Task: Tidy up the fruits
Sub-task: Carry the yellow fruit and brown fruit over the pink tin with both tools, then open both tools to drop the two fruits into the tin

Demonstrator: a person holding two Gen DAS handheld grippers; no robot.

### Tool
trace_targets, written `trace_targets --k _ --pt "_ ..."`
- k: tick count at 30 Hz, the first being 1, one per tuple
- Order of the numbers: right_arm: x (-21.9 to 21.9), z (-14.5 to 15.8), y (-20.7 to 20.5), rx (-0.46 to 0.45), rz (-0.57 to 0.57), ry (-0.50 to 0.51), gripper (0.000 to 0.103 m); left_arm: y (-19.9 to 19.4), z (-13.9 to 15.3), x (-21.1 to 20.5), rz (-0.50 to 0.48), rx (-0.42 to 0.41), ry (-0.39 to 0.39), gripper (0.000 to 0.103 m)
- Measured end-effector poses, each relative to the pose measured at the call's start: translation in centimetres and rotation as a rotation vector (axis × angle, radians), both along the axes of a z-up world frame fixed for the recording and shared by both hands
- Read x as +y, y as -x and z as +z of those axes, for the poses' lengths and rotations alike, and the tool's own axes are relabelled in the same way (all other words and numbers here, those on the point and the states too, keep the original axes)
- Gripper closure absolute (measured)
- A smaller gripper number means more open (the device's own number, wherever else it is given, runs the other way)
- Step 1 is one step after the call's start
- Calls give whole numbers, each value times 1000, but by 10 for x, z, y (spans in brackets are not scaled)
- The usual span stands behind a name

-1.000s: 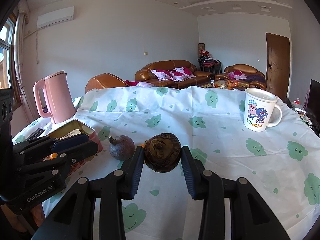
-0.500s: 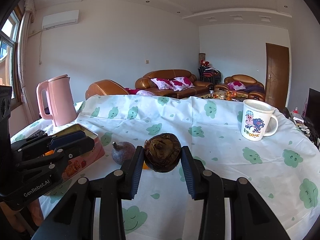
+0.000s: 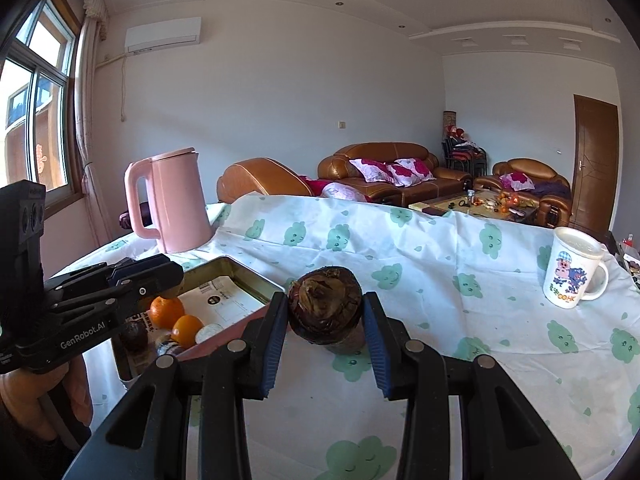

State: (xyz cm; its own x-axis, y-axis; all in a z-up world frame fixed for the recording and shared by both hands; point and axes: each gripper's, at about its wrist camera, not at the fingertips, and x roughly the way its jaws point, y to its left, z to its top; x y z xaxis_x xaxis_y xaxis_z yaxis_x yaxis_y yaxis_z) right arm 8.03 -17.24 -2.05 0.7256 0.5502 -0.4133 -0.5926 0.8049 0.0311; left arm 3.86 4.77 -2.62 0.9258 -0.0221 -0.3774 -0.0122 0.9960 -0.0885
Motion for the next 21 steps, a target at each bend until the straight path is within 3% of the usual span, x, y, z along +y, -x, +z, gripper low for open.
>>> trace_targets --k 8,21 --pt "44 -8 5 27 85 25 63 11 -9 45 79 29 32 78" --pt "108 -31 35 64 248 115 63 15 -25 65 73 83 99 78"
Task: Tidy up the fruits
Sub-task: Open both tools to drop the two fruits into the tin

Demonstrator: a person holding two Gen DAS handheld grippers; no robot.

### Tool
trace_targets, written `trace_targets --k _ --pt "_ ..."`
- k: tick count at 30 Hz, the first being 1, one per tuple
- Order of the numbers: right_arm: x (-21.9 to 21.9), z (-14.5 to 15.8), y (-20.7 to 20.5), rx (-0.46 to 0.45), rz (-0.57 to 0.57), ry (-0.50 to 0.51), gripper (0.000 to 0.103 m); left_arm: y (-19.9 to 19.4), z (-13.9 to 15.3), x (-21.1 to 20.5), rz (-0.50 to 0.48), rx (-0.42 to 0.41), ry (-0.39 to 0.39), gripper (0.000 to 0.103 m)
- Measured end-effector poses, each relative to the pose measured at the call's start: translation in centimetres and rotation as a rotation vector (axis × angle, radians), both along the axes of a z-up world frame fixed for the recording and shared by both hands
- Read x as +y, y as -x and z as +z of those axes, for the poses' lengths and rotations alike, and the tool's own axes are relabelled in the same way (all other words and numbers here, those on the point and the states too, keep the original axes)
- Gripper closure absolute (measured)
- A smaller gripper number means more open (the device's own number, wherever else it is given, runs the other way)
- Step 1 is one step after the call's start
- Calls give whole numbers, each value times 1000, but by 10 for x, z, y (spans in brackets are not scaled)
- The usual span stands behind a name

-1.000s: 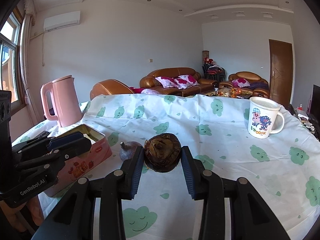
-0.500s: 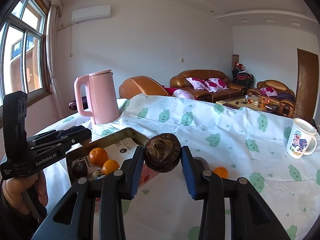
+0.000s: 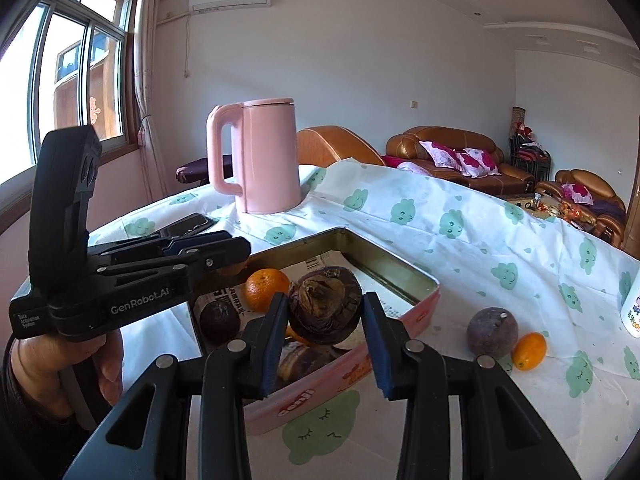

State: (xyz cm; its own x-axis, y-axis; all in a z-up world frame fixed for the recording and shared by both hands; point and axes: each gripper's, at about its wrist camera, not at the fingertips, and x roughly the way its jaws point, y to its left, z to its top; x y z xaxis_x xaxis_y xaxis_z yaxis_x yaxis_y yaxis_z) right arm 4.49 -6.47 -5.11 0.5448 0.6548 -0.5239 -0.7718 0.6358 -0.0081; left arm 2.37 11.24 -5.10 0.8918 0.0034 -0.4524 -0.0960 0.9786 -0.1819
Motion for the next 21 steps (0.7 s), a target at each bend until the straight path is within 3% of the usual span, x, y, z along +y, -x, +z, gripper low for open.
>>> trace_targets --k 6,11,12,16,21 --pt "16 -19 13 27 63 92 63 -3 -8 -1 -44 30 47 78" --pt "12 -22 16 43 82 95 62 -2 -13 -4 -52 51 43 74" --pt "10 -21 16 42 78 91 62 -1 -13 -4 -48 50 44 72" --pt "0 -18 15 39 59 72 49 6 -6 7 8 15 60 35" --pt "-31 -14 9 17 -5 69 48 11 6 12 36 -17 62 25"
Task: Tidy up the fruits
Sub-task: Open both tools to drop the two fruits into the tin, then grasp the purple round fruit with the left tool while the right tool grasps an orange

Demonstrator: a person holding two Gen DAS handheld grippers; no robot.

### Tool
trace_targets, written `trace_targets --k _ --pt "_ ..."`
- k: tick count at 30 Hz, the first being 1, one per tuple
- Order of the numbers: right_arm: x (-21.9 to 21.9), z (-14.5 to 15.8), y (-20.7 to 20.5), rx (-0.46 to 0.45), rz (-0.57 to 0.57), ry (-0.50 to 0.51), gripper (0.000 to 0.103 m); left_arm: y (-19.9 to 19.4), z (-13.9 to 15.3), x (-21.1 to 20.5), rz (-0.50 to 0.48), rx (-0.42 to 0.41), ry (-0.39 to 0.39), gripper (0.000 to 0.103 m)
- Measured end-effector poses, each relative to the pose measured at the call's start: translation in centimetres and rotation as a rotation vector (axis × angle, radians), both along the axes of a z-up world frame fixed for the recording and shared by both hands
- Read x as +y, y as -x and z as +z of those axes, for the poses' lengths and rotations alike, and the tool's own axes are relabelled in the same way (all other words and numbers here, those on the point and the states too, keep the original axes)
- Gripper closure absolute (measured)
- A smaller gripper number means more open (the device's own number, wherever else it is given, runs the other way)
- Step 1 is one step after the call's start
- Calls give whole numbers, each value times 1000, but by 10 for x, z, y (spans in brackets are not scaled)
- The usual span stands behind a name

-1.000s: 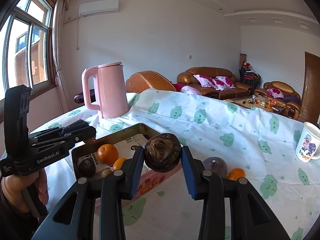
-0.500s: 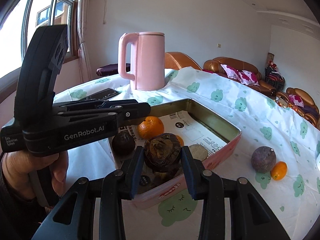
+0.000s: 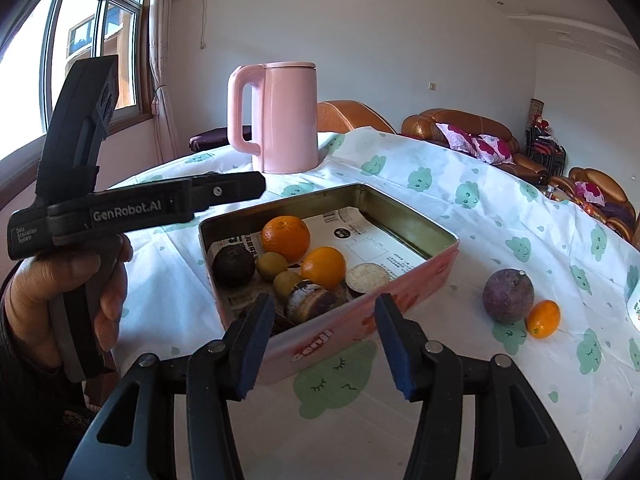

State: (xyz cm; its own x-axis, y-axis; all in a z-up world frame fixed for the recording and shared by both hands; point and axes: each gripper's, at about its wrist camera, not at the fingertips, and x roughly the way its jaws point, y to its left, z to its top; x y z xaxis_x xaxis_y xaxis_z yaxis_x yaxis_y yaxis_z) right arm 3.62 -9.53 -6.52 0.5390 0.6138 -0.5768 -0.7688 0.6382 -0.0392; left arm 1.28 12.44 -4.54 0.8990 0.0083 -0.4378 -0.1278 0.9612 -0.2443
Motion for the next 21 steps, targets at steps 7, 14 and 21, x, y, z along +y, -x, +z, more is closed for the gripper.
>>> trace_targets --k 7,14,21 --pt "-71 11 -43 -7 -220 -7 47 -14 9 -33 -63 -5 -38 16" --pt "-108 9 -91 38 -358 10 46 -41 16 -83 -128 -4 -91 8" --pt "-104 -2 -132 145 -398 29 46 -70 17 -126 -155 10 -160 6"
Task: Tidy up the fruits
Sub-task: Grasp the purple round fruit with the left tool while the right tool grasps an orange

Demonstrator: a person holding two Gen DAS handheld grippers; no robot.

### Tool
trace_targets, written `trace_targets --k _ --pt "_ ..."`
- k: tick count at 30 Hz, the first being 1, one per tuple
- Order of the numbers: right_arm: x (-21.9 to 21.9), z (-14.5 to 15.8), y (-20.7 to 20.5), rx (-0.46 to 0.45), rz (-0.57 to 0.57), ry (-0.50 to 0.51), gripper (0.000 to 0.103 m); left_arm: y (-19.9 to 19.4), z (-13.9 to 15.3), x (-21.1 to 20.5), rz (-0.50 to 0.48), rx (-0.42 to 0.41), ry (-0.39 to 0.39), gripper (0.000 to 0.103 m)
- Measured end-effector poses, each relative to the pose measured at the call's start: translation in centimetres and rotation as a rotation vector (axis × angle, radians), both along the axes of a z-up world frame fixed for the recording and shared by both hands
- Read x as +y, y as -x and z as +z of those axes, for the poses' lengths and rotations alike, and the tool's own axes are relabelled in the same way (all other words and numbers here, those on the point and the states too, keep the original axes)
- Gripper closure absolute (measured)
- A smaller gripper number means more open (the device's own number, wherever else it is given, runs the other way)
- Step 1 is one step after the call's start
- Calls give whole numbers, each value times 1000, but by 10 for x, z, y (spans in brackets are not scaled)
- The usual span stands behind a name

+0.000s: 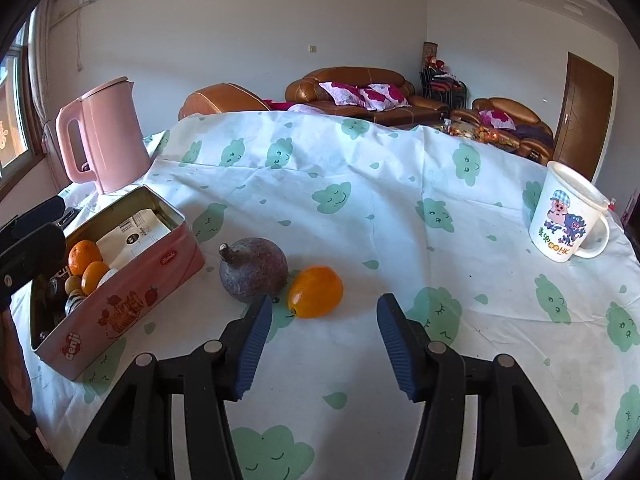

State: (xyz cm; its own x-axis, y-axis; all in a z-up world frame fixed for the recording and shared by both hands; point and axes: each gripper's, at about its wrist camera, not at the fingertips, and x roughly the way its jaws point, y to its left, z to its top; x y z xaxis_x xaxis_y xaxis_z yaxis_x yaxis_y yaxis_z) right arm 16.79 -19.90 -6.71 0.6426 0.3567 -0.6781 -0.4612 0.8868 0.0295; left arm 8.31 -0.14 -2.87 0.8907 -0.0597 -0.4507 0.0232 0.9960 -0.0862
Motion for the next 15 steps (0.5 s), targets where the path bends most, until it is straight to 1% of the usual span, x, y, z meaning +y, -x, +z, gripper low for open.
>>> trace_targets --k 2,5,8,11,15 --pt "1 -2 -9 34 -4 -30 46 -10 -1 -5 17 11 -8 6" --pt "6 -8 -18 73 -10 -42 46 -23 -1 -6 43 19 -5 5" --pt "4 -15 -26 104 -36 -60 48 -29 0 -1 58 29 35 4" --pt "1 -22 -36 159 -41 -127 49 -35 1 0 64 36 62 0" --pt "-1 -24 -42 184 -34 -163 50 -43 -1 -10 46 59 45 0"
